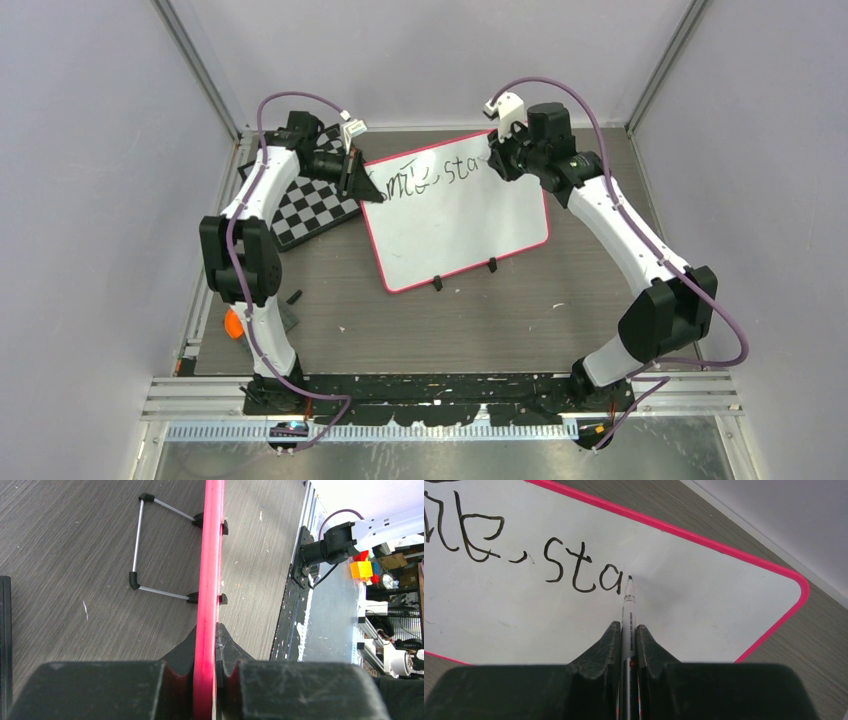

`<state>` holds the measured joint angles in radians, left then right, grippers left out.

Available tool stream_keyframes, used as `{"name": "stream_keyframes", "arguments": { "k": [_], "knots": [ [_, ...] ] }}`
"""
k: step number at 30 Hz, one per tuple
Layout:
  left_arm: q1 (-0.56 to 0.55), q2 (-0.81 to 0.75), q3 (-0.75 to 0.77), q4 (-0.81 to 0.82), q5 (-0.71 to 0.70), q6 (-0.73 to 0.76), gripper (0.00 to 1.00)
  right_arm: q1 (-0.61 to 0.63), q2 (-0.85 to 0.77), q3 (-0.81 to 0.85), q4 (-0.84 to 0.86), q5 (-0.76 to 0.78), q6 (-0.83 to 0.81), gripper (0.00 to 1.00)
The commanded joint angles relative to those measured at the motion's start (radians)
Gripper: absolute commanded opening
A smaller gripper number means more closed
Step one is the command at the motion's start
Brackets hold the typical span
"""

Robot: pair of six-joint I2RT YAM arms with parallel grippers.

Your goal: Write a sentence on the whiteboard

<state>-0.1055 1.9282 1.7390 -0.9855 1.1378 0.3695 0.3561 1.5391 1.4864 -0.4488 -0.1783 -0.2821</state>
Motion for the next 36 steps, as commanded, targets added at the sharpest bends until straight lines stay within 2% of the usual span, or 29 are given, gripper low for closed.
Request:
{"name": "stream_keyframes", "arguments": {
  "k": [1,25,36],
  "knots": [
    [-0.016,0.020,0.031,-0.004,-0.066,0.000,0.00,-0.004,0.010,0.038,-0.006,-0.015,-0.021,0.00],
    [-0.016,0.026,0.034,-0.011,-0.065,0.007,0.00,-0.005,0.024,0.022,0.080,0.083,0.018,0.00],
    [-0.017,0.029,0.042,-0.030,-0.064,0.023,0.00,-0.005,0.001,-0.016,0.001,0.065,-0.030,0.00]
  ]
}}
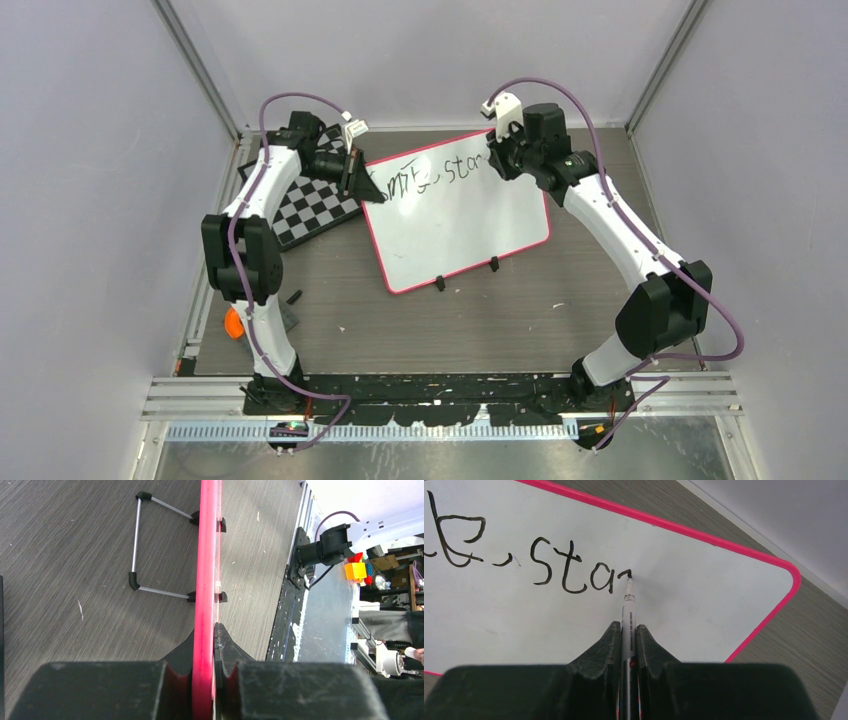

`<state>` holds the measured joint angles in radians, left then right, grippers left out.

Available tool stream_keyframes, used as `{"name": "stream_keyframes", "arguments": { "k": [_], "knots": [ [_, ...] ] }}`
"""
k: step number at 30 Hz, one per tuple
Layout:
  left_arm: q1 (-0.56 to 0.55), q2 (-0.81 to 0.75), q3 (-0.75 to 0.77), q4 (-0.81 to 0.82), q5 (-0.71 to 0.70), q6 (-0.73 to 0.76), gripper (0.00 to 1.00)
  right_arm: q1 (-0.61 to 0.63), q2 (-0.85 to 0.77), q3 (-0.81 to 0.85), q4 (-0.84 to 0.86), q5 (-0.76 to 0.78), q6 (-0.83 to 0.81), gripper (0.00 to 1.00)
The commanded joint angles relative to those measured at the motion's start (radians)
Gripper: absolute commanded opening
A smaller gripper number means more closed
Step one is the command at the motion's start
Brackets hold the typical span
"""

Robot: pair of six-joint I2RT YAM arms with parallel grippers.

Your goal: Write a sentence on the whiteboard

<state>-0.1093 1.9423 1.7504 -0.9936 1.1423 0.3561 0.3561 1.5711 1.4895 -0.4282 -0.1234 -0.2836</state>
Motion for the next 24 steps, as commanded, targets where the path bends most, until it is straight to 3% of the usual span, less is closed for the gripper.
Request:
{"name": "stream_keyframes", "arguments": {
  "k": [1,9,24],
  "knots": [
    [-0.013,0.015,0.031,-0.024,-0.069,0.038,0.00,-0.005,-0.031,-0.020,-0.028,0.008,-0.033,0.00],
    [-0.012,0.014,0.031,-0.027,-0.066,0.038,0.00,-0.006,-0.019,0.008,-0.038,0.037,-0.062,0.00],
    [-0.013,0.012,0.030,-0.026,-0.066,0.042,0.00,-0.008,-0.032,-0.010,0.113,0.064,0.001,0.00]
  ]
}}
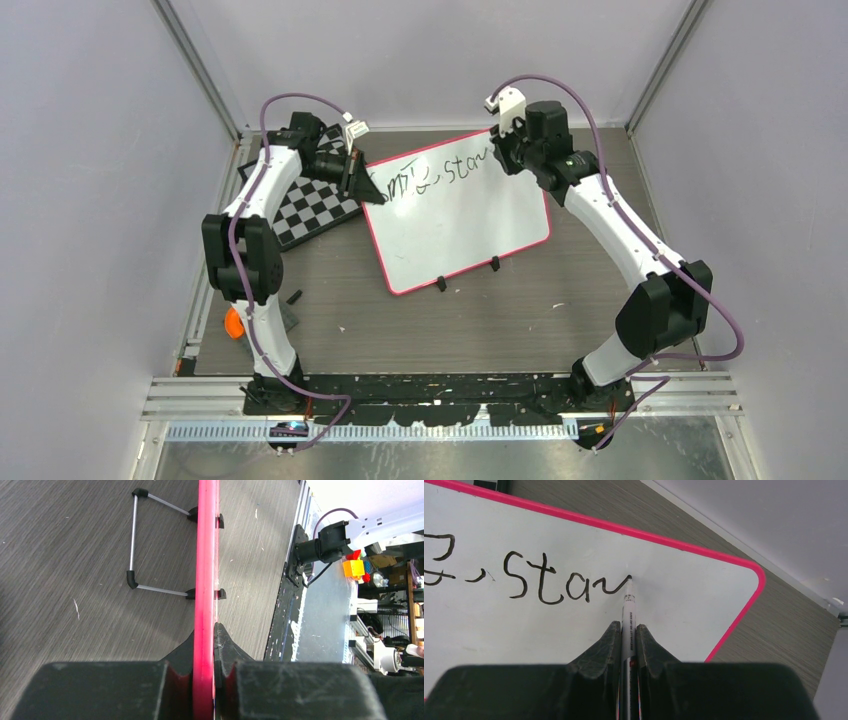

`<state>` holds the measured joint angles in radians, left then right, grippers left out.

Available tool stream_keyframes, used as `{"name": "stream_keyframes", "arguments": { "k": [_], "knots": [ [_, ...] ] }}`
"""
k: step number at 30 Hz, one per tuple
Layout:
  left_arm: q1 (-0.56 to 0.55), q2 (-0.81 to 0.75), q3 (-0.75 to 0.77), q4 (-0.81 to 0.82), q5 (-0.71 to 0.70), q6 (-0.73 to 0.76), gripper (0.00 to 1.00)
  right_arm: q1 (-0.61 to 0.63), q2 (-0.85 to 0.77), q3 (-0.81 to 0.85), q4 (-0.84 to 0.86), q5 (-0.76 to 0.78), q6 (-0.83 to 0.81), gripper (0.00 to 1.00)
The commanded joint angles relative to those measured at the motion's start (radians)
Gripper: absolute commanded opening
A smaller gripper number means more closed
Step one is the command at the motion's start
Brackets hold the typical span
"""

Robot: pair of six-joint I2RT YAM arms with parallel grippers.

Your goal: Write a sentence on the whiteboard

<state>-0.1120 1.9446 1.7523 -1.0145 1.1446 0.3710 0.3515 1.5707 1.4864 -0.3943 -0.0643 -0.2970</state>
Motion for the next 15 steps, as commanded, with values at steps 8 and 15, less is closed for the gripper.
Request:
{"name": "stream_keyframes", "arguments": {
  "k": [8,15],
  "knots": [
    [-0.010,0.013,0.032,-0.010,-0.069,0.032,0.00,-0.003,-0.031,-0.016,0.017,-0.011,-0.013,0.00],
    [-0.011,0.012,0.030,-0.013,-0.068,0.038,0.00,-0.002,-0.054,-0.049,-0.059,-0.039,-0.053,0.00]
  ]
}}
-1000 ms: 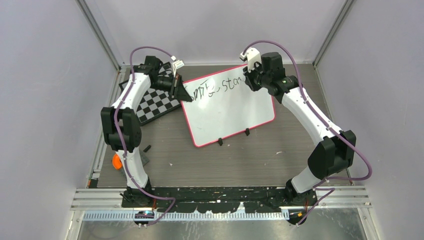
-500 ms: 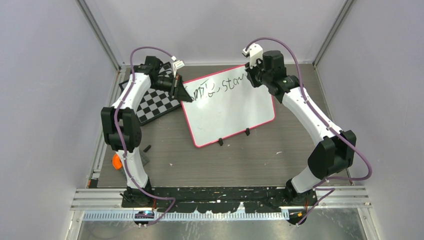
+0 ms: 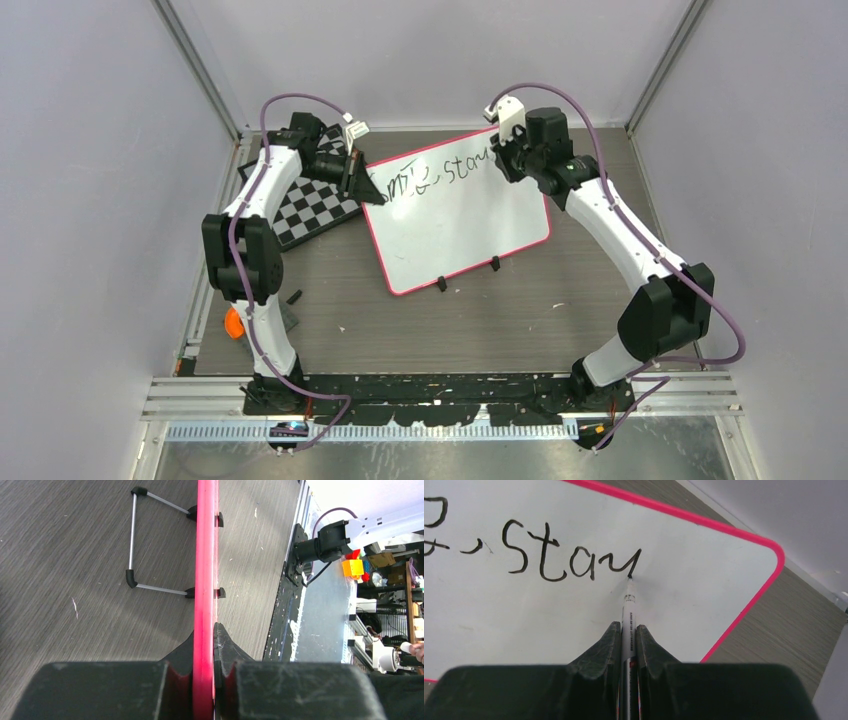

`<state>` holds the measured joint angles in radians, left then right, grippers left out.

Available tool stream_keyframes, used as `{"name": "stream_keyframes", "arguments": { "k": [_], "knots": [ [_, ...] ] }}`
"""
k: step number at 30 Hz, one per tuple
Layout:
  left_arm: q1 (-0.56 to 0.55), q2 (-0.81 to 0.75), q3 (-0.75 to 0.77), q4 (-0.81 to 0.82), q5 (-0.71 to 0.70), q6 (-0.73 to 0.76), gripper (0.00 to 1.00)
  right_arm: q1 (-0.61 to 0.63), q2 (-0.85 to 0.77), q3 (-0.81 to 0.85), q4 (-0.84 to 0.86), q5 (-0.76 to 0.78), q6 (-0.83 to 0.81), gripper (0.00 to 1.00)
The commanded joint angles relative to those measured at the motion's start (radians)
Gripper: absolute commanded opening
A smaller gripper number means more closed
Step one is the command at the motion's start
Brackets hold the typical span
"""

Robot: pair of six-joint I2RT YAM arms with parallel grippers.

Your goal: Write a sentence on the whiteboard

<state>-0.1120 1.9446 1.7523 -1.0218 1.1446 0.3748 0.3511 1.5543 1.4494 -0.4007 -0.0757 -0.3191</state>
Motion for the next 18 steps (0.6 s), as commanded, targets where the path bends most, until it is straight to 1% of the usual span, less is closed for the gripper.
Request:
{"name": "stream_keyframes", "arguments": {
  "k": [1,6,9,14,18],
  "knots": [
    [-0.011,0.013,0.030,-0.006,-0.068,0.033,0.00,-0.002,-0.034,-0.009,-0.071,-0.028,-0.031,0.00],
    [-0.011,0.014,0.030,-0.004,-0.065,0.034,0.00,-0.001,-0.030,0.003,-0.132,-0.053,-0.040,0.00],
    [-0.011,0.015,0.030,0.000,-0.063,0.030,0.00,-0.001,-0.020,0.022,-0.159,-0.108,-0.031,0.00],
    [-0.011,0.015,0.029,0.002,-0.063,0.028,0.00,-0.002,-0.001,0.069,-0.156,-0.160,0.013,0.00],
    [-0.011,0.015,0.031,0.002,-0.065,0.027,0.00,-0.009,-0.018,0.074,-0.124,-0.204,0.057,0.00]
  ]
}}
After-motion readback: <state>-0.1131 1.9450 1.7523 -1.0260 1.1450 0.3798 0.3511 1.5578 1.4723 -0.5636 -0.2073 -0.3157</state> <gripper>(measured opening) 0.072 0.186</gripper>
